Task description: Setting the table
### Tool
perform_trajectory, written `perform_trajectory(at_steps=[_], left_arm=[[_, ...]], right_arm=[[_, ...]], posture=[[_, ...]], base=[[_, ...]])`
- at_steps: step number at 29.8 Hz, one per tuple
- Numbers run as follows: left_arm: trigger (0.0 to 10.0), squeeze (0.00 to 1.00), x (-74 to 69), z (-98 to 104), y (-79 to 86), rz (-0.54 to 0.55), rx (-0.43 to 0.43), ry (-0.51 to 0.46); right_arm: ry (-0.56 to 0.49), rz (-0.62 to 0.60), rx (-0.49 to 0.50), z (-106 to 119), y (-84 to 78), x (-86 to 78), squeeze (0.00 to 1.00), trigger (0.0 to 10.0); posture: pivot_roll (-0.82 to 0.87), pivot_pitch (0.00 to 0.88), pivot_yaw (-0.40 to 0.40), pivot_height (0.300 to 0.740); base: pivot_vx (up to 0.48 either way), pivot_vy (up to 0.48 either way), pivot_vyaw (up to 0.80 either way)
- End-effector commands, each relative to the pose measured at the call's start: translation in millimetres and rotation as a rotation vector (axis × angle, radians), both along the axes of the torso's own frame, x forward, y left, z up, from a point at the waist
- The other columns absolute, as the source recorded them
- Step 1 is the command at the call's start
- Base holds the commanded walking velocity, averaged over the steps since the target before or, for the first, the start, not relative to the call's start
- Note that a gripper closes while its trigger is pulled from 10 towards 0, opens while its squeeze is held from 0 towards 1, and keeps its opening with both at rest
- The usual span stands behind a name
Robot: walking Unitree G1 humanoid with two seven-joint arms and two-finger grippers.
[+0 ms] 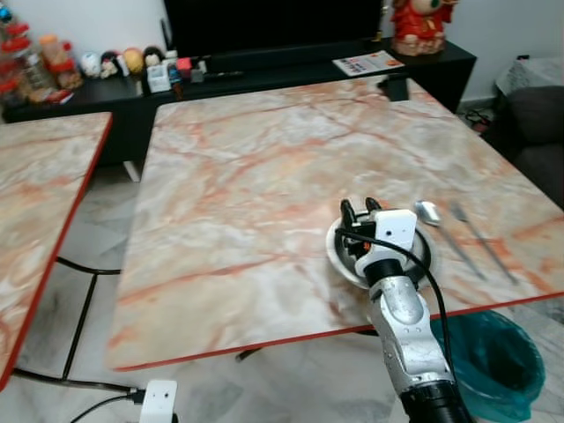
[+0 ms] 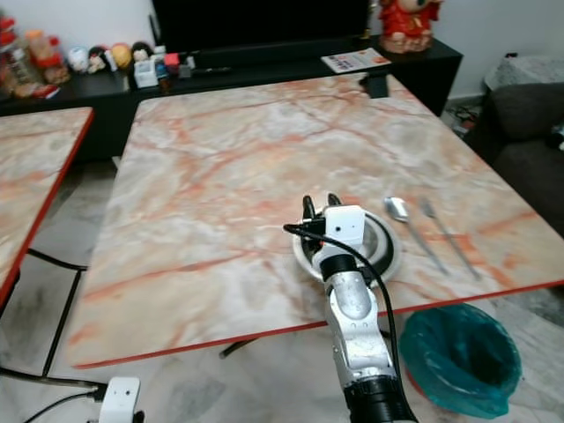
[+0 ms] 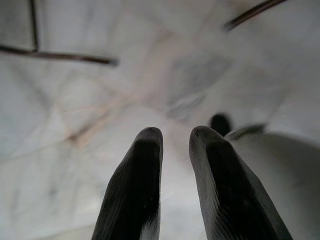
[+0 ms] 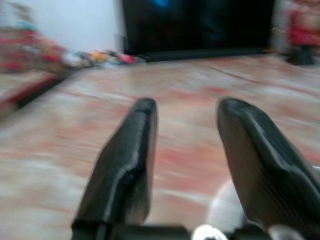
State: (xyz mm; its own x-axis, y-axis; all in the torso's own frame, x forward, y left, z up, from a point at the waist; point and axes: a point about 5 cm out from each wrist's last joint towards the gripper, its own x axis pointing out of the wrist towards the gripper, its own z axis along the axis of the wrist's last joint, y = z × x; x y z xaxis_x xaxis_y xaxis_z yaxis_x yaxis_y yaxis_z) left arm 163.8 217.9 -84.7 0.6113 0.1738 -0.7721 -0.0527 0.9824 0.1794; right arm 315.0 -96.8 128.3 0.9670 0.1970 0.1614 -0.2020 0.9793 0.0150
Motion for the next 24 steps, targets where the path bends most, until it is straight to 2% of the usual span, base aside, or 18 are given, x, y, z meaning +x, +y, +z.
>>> perform_trajectory(at_steps=[1, 12, 14, 18, 24], left_arm=[[10.0, 0.00, -0.2, -1, -2.1, 0.009, -0.007, 0.001], [10.0, 0.00, -1.1, -1, -3.5, 0.015, -0.010, 0.003], [10.0, 0.00, -1.9, -2, -3.1, 0.019, -0.009, 0.004], [10.0, 0.00, -2.1, -2, -2.4, 0.021, -0.007, 0.004], [10.0, 0.00, 0.0, -1, -2.4, 0.013, -0.003, 0.000]], right_arm=[[-0.013, -0.010, -0.004, 4, -6.2, 1.8, 0.00, 10.0], [-0.011, 0.022, -0.005, 4, -1.9, 0.8, 0.00, 10.0], [-0.007, 0.063, -0.022, 2, 2.3, 0.0, 0.00, 10.0], [-0.011, 0.079, -0.050, 1, 4.9, -0.7, 0.00, 10.0], [-0.007, 0.085, -0.045, 0, 5.3, -0.1, 0.00, 10.0]], posture=[[0.00, 0.055, 0.047, 0.740], [0.00, 0.052, 0.039, 0.740], [0.01, 0.047, 0.034, 0.740], [0.01, 0.032, 0.031, 0.740], [0.01, 0.018, 0.028, 0.740]], base=[[0.000, 0.394, 0.00], [0.000, 0.395, 0.00], [0.000, 0.394, 0.00], [0.000, 0.393, 0.53], [0.000, 0.376, 0.00]])
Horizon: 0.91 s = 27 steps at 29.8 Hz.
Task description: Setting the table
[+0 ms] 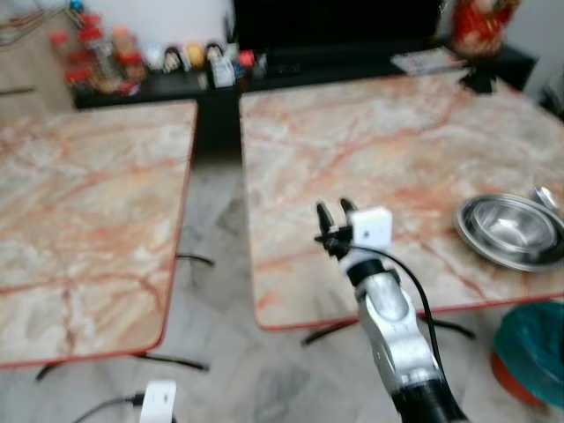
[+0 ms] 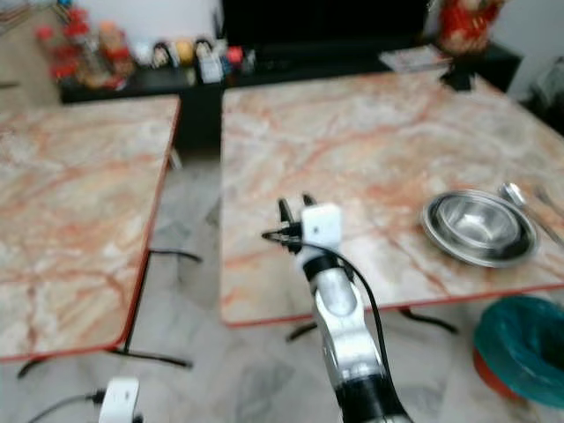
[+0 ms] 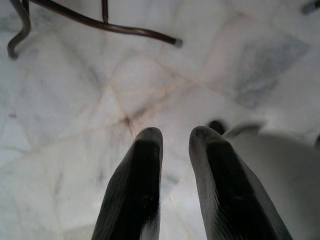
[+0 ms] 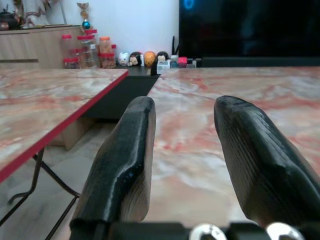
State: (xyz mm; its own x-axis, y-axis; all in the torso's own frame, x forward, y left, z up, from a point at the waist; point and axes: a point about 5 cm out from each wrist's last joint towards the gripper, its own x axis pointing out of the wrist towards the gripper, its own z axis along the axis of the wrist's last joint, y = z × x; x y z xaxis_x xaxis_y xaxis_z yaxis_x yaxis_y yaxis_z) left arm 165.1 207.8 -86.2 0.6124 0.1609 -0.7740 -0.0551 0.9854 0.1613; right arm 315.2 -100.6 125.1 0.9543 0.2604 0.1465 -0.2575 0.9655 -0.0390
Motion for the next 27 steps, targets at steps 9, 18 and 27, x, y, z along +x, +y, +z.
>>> perform_trajectory(at_steps=[9, 18, 27], left_arm=[[10.0, 0.00, -0.9, 1.0, 7.7, 0.005, 0.020, 0.004], [10.0, 0.00, -1.6, 0.7, 7.9, 0.001, 0.022, 0.007], [10.0, 0.00, -1.1, 0.9, 8.1, 0.007, 0.021, 0.006]], right_arm=[[-0.012, 0.073, -0.027, 0.7, 15.6, -2.0, 0.00, 10.0], [-0.012, 0.073, -0.027, -0.4, 15.5, -2.4, 0.00, 10.0], [-0.009, 0.059, -0.029, -1.1, 12.2, -0.9, 0.00, 10.0]], posture=[[0.01, 0.005, 0.023, 0.740], [0.02, 0.000, 0.020, 0.740], [0.02, 0.007, 0.021, 0.740]], base=[[0.000, 0.365, 0.44], [0.000, 0.356, 0.00], [0.000, 0.349, 0.00]])
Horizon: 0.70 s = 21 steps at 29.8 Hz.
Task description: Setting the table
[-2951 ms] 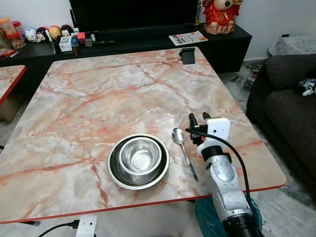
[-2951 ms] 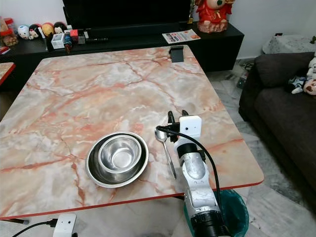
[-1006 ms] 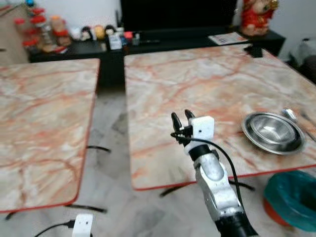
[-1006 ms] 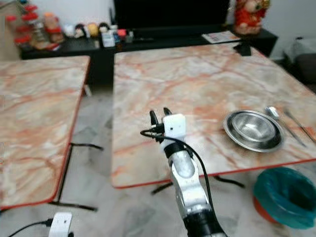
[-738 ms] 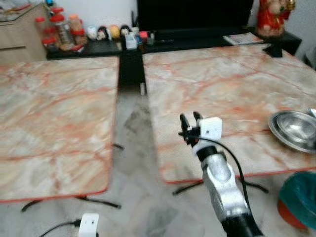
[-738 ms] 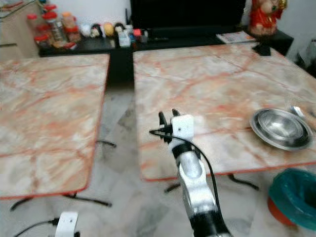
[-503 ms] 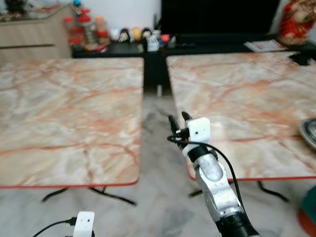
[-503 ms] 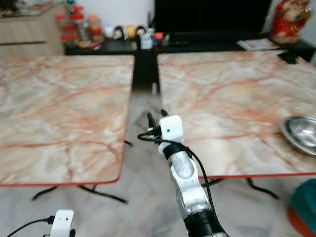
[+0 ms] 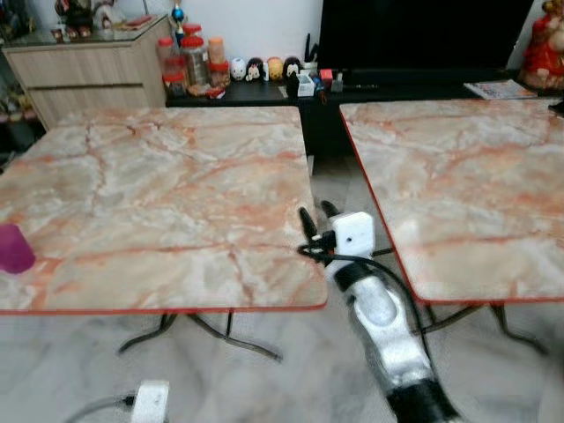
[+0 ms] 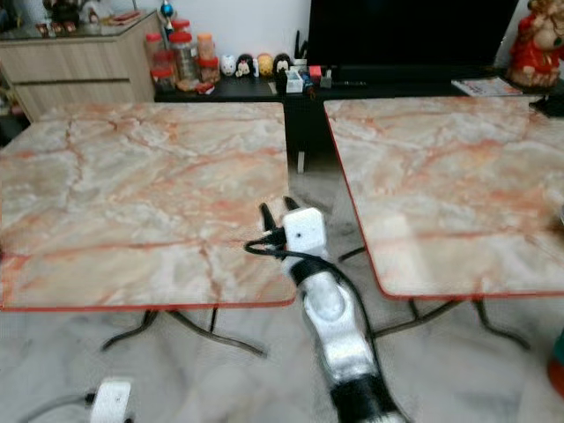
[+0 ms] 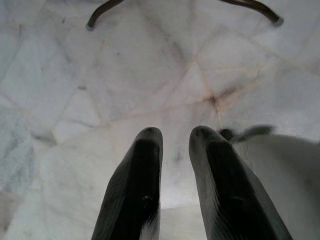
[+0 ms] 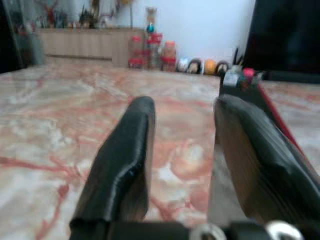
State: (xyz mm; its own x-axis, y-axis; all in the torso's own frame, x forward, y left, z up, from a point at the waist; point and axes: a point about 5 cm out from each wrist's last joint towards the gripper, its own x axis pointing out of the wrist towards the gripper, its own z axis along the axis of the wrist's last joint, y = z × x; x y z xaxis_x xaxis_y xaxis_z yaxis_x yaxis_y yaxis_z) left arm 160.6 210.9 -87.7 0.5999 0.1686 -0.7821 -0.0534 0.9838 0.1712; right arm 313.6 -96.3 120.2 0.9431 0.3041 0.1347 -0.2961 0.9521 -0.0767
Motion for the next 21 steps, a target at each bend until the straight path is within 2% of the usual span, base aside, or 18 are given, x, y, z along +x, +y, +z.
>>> perform_trajectory(at_steps=[1, 12, 21], left_arm=[[10.0, 0.00, 3.7, 2.5, 5.0, 0.006, 0.011, -0.010], [10.0, 0.00, 1.7, 1.7, 5.5, 0.014, 0.013, -0.005], [10.0, 0.00, 3.3, 2.5, 5.8, 0.014, 0.014, -0.008]], right_arm=[[-0.007, 0.018, 0.011, 3.2, 8.2, 0.9, 0.00, 10.0], [0.009, -0.008, 0.006, -2.9, 3.9, 0.6, 0.00, 10.0], [-0.008, -0.011, 0.015, 2.9, 5.6, 2.1, 0.00, 10.0]], posture=[[0.02, 0.009, 0.022, 0.740], [0.02, 0.020, 0.023, 0.740], [0.02, 0.021, 0.027, 0.740]], base=[[0.000, 0.349, 0.00], [0.000, 0.342, 0.00], [0.000, 0.335, 0.00]])
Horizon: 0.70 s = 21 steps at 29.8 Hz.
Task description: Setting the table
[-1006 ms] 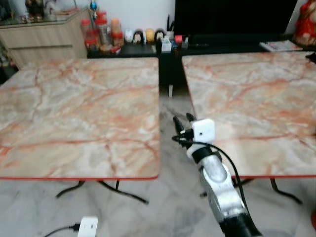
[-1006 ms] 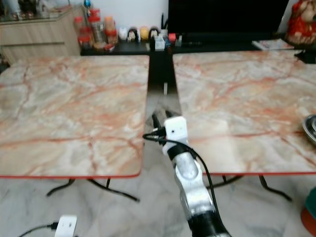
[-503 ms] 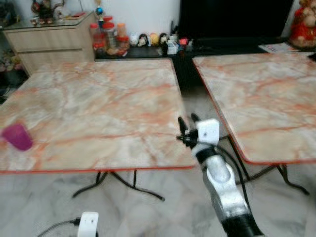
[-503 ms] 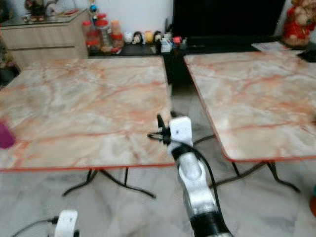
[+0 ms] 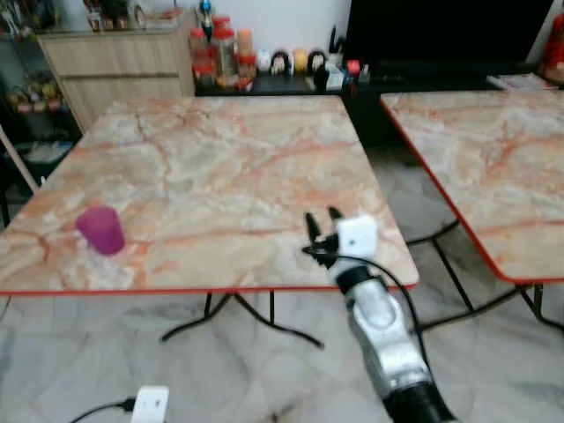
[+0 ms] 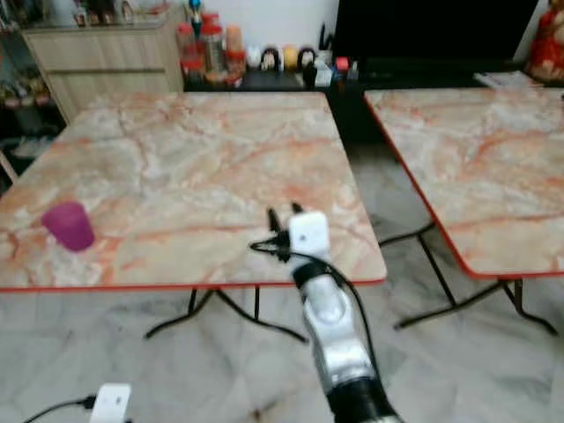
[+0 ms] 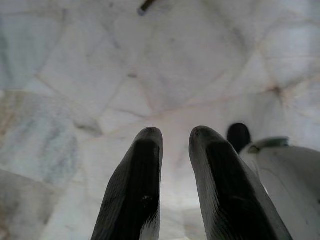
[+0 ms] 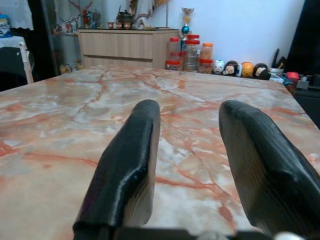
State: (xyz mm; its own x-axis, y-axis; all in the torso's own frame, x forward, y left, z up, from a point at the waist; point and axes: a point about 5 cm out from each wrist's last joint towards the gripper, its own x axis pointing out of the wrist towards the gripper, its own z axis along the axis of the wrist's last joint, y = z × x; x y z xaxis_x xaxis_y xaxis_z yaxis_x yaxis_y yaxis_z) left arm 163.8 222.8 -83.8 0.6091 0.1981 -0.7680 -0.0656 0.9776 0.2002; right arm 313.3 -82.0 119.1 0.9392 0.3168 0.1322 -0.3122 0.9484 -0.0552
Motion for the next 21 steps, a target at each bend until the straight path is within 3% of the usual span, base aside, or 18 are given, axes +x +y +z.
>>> perform_trajectory(at_steps=[1, 21], left_arm=[[10.0, 0.00, 0.2, -1.5, -6.2, 0.004, -0.016, 0.005], [10.0, 0.00, 0.7, -1.4, -6.2, 0.011, -0.018, 0.006]], right_arm=[[-0.017, -0.028, -0.005, 4.0, -8.8, 2.4, 0.00, 10.0], [0.001, -0.041, -0.010, -1.5, -12.7, 0.8, 0.00, 10.0]], posture=[[0.02, 0.021, 0.027, 0.740], [0.02, 0.038, 0.027, 0.740]], base=[[0.000, 0.334, 0.00], [0.000, 0.332, 0.00]])
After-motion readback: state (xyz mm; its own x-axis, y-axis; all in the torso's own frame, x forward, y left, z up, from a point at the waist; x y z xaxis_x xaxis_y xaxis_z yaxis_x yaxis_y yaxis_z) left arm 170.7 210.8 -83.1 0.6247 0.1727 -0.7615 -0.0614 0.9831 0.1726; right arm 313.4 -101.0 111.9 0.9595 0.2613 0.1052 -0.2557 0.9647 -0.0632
